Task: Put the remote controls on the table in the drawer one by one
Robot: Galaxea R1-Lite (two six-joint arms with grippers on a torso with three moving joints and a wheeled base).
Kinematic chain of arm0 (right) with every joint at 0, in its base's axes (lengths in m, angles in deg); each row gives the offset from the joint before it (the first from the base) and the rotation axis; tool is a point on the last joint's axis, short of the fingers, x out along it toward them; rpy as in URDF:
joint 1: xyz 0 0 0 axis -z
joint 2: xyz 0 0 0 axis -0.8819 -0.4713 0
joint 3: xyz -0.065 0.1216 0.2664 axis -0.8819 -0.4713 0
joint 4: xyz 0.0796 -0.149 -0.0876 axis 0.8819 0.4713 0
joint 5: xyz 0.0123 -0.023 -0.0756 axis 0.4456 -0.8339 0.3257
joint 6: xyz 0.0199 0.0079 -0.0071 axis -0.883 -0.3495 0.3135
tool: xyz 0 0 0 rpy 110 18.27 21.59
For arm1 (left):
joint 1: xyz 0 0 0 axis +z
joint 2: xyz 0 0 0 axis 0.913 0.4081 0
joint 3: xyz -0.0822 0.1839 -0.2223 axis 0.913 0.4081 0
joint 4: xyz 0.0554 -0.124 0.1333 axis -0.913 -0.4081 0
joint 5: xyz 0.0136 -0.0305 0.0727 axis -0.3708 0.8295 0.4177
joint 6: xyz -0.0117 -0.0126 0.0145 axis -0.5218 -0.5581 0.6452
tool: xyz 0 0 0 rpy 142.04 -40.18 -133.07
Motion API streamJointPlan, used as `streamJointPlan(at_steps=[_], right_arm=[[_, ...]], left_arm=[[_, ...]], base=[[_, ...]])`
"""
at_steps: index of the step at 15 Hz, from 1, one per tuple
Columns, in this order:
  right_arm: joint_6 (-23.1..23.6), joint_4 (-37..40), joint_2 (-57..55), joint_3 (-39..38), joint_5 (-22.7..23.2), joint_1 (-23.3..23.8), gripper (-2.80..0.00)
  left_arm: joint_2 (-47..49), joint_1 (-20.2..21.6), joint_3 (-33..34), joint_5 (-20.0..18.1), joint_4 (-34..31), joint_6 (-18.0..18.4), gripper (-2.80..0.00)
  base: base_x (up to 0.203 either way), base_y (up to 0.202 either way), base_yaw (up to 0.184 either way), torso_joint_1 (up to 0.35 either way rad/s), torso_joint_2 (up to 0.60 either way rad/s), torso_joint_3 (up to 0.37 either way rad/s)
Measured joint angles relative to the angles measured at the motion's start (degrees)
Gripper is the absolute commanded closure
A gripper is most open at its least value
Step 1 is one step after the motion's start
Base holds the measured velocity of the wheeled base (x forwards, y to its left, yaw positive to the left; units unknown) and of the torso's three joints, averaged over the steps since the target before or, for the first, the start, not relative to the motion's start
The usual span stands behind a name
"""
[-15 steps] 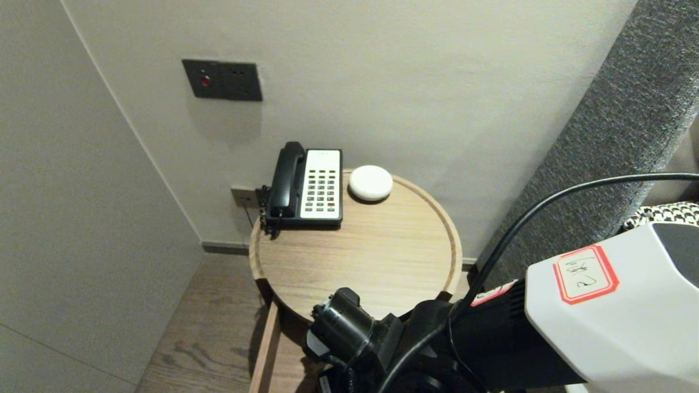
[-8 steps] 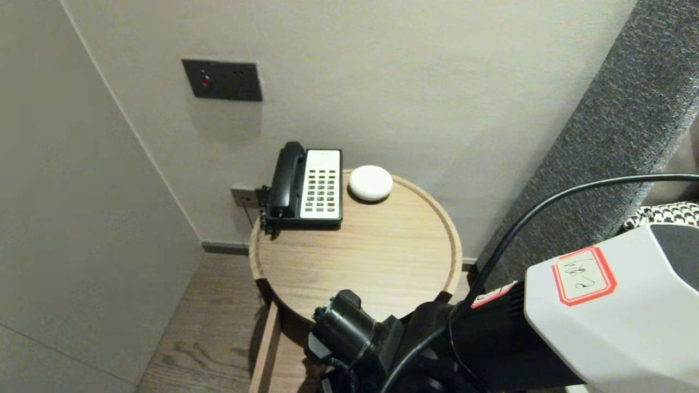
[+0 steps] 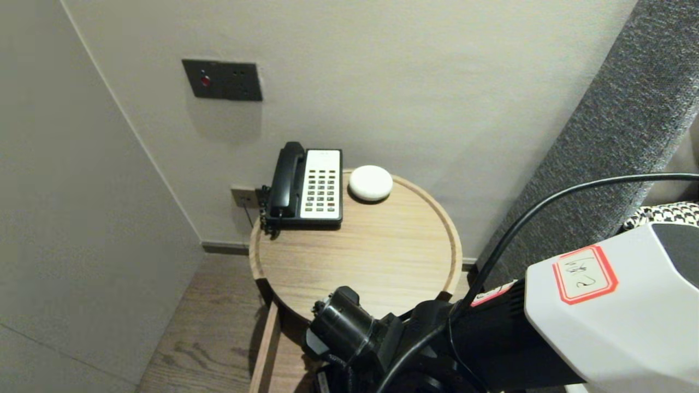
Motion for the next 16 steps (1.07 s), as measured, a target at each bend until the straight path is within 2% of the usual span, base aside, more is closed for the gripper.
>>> streamJointPlan(at_steps=[9, 16], right_arm=[[-0.4, 0.4, -0.9, 3.7, 0.1, 0.1, 0.0], [-3.9, 0.6, -3.2, 6.1, 0.1, 1.3, 0.0]], left_arm=[[0.0, 0.0, 0.0, 0.0, 0.0, 0.0, 0.0], [0.0, 0.0, 0.0, 0.0, 0.0, 0.0, 0.0]], base=[[0.0, 0.0, 0.0, 0.0, 0.0, 0.0], [0.0, 0.0, 0.0, 0.0, 0.0, 0.0]])
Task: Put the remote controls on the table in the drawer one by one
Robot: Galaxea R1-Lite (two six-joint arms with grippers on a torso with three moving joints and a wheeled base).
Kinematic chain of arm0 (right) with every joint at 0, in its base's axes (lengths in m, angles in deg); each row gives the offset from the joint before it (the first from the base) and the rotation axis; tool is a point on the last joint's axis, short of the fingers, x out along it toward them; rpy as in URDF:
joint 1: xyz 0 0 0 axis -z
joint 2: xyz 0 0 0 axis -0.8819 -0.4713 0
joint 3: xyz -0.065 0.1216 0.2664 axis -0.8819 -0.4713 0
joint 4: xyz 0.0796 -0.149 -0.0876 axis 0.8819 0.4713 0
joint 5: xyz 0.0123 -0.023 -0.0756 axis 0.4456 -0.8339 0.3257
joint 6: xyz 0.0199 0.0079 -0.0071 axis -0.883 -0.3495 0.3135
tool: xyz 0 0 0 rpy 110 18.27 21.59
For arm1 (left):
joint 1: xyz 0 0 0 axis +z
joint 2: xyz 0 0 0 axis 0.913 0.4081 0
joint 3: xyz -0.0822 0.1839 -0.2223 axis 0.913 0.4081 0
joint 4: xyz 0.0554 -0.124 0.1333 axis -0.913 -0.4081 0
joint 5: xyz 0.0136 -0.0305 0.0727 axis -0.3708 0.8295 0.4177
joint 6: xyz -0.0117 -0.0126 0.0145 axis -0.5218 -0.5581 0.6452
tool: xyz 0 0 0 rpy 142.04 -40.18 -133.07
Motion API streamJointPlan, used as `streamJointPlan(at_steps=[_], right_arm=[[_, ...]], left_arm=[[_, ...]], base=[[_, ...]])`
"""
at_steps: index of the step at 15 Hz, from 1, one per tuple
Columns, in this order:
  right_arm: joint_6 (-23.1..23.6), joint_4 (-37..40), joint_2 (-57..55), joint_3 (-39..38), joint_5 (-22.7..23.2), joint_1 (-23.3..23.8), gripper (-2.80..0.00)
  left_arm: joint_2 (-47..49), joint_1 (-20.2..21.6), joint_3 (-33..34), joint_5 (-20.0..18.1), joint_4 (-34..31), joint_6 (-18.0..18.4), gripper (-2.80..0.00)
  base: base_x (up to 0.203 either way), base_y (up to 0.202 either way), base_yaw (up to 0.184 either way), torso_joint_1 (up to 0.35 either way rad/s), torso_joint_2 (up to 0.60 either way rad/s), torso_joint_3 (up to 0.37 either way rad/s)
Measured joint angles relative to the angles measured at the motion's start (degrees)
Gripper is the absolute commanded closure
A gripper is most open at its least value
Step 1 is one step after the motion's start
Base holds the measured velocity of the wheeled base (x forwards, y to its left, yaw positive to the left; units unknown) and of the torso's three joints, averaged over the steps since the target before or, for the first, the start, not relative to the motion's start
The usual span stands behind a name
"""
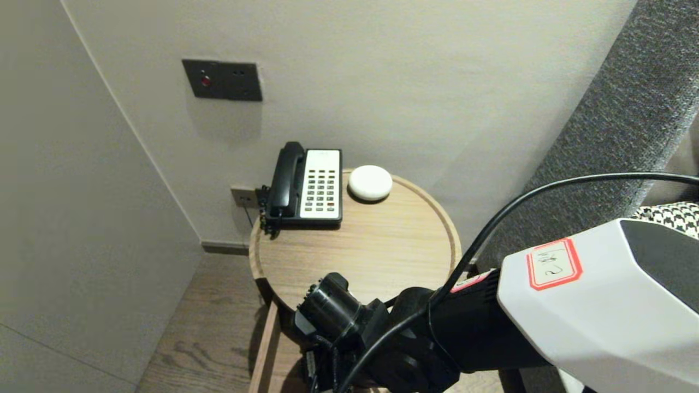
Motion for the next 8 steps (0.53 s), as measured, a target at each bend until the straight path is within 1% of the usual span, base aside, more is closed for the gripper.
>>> streamJointPlan(at_steps=[8], right_arm=[[0.5, 0.0, -0.8, 0.2, -0.1, 0.3, 0.0]], left_arm=[[0.0, 0.0, 0.0, 0.0, 0.0, 0.0, 0.0]], base=[[0.0, 0.0, 0.0, 0.0, 0.0, 0.0]])
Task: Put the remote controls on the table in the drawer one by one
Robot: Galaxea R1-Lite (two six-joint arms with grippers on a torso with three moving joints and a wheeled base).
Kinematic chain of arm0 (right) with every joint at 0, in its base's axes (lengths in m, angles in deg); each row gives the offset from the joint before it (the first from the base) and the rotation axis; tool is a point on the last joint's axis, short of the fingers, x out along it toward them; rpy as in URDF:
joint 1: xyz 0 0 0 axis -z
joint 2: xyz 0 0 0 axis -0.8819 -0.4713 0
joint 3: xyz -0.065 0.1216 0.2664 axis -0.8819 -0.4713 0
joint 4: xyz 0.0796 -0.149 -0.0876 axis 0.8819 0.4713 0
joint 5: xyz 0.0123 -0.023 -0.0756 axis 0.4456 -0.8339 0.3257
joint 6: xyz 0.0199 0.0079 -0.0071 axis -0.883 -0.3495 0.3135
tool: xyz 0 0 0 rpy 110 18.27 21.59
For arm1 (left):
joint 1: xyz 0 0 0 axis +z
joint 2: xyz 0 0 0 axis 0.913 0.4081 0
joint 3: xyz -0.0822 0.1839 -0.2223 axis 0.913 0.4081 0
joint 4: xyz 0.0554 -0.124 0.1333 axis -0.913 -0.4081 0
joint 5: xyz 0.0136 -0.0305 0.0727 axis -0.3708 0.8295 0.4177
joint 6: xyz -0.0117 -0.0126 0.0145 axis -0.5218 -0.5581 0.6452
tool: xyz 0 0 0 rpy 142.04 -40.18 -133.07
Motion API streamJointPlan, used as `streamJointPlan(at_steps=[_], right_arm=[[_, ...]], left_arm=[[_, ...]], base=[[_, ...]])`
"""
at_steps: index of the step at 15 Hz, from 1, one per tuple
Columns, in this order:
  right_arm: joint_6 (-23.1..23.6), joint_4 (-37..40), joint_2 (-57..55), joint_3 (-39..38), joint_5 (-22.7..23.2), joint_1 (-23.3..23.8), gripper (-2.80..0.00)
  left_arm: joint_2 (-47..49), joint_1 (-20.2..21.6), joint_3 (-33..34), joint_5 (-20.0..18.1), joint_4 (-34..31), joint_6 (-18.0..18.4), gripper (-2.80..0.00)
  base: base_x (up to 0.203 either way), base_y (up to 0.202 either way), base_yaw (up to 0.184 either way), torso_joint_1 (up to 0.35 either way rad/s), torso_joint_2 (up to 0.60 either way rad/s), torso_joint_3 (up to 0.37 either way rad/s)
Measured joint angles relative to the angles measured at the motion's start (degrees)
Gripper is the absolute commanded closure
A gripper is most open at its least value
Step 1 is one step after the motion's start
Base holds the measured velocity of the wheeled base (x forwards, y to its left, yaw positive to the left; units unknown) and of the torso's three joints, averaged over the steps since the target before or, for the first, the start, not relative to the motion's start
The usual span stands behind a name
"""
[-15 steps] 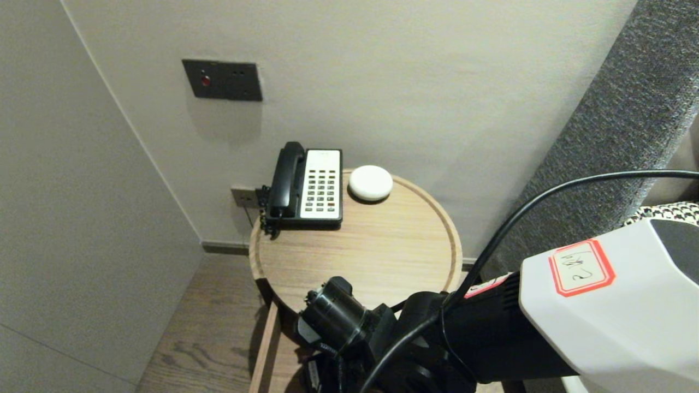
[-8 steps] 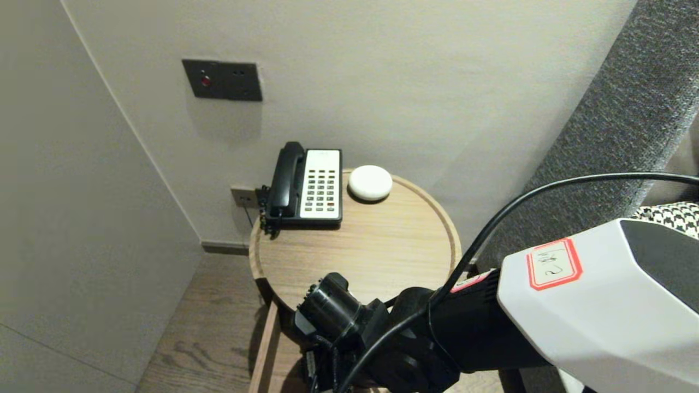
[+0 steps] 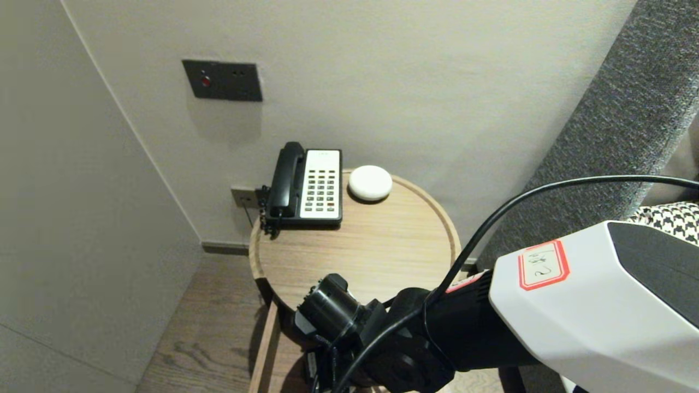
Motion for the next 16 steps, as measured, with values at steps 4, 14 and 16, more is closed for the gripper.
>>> streamJointPlan(at_steps=[4, 14, 16], right_arm=[[0.3, 1.4, 1.4, -0.9, -0.1, -0.8, 0.0], [13.4, 1.4, 2.5, -1.1, 0.0, -1.9, 0.0], [17.8, 4.0, 2.0, 0.5, 0.0, -1.9, 0.0]], left_arm=[[0.0, 0.0, 0.0, 0.0, 0.0, 0.0, 0.0], [0.0, 0.0, 0.0, 0.0, 0.0, 0.0, 0.0], [0.0, 0.0, 0.0, 0.0, 0.0, 0.0, 0.0]], base=[[0.0, 0.0, 0.0, 0.0, 0.0, 0.0], [0.0, 0.0, 0.0, 0.0, 0.0, 0.0], [0.0, 0.0, 0.0, 0.0, 0.0, 0.0]])
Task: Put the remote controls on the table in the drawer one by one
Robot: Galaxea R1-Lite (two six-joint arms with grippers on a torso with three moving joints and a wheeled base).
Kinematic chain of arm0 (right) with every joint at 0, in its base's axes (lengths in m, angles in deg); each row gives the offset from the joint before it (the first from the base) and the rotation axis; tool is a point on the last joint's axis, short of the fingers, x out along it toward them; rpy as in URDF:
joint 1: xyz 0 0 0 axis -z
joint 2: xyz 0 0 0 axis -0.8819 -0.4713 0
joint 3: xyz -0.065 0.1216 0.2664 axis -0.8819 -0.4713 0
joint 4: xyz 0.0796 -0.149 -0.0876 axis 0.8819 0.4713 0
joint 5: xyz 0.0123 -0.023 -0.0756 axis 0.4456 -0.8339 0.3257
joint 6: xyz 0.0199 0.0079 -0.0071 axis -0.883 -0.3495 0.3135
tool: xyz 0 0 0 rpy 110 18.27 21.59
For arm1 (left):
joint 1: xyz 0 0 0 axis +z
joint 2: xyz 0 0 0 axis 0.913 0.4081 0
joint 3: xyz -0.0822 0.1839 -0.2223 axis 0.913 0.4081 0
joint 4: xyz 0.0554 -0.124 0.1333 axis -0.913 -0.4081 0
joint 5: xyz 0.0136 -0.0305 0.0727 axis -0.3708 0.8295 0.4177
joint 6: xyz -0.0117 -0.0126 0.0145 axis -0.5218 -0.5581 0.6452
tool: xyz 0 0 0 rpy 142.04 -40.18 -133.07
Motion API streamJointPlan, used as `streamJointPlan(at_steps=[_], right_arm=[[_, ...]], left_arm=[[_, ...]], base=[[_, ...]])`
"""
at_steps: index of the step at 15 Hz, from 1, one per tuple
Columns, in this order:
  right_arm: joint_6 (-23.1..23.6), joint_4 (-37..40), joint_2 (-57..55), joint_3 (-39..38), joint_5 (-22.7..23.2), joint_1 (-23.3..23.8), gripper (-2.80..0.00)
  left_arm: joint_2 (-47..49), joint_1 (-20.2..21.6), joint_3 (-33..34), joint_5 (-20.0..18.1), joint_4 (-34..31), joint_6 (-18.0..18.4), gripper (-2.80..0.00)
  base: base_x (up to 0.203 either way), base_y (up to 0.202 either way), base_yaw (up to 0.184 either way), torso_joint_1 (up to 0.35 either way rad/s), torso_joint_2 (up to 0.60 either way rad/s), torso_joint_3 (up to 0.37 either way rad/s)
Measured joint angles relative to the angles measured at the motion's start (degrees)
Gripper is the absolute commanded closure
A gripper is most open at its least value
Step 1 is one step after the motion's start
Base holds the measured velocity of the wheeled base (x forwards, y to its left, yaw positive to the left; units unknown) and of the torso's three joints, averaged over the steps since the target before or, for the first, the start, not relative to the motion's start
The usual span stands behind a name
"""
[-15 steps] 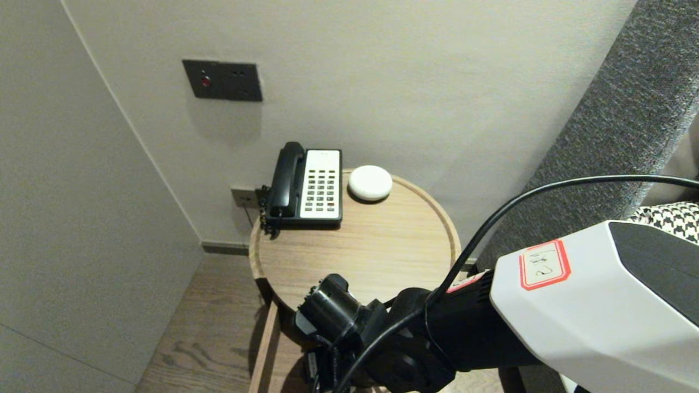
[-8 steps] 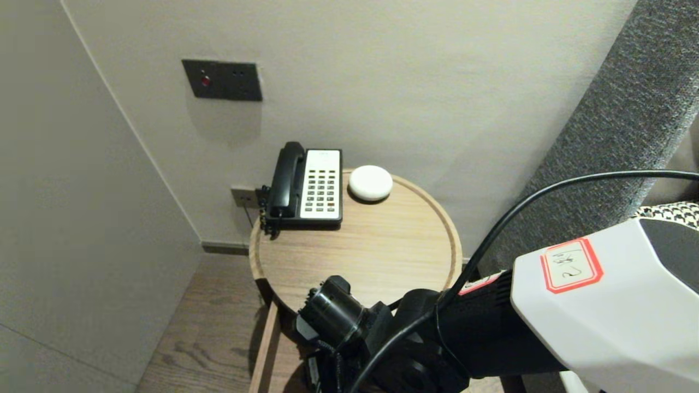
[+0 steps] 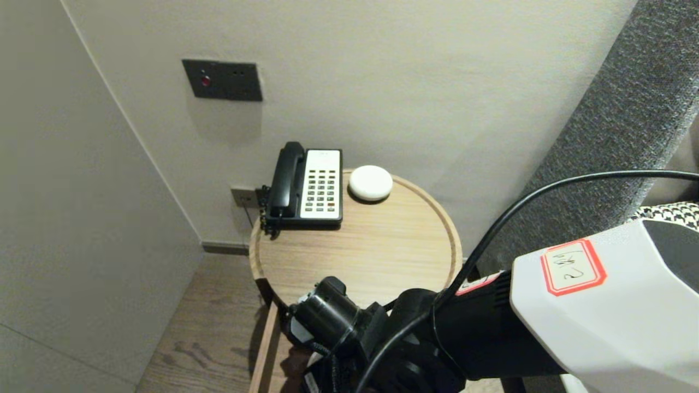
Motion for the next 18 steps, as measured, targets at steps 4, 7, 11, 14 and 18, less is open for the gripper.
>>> streamJointPlan(at_steps=[4, 7, 11, 14, 18], right_arm=[[7.1, 5.1, -1.4, 3.0, -0.1, 0.2, 0.0], [11.4, 5.7, -2.0, 4.2, -0.1, 0.1, 0.0], [16.5, 9.9, -2.7, 5.7, -0.2, -0.4, 0.0], [18.4, 10.3, -3.3, 6.7, -0.1, -1.2, 0.0], [18.5, 13.0, -6.2, 9.7, -0.2, -1.4, 0.0]], left_arm=[[0.0, 0.0, 0.0, 0.0, 0.0, 0.0, 0.0], [0.0, 0.0, 0.0, 0.0, 0.0, 0.0, 0.0], [0.0, 0.0, 0.0, 0.0, 0.0, 0.0, 0.0], [0.0, 0.0, 0.0, 0.0, 0.0, 0.0, 0.0], [0.0, 0.0, 0.0, 0.0, 0.0, 0.0, 0.0]], base=[[0.0, 0.0, 0.0, 0.0, 0.0, 0.0], [0.0, 0.0, 0.0, 0.0, 0.0, 0.0], [0.0, 0.0, 0.0, 0.0, 0.0, 0.0], [0.0, 0.0, 0.0, 0.0, 0.0, 0.0], [0.0, 0.0, 0.0, 0.0, 0.0, 0.0]])
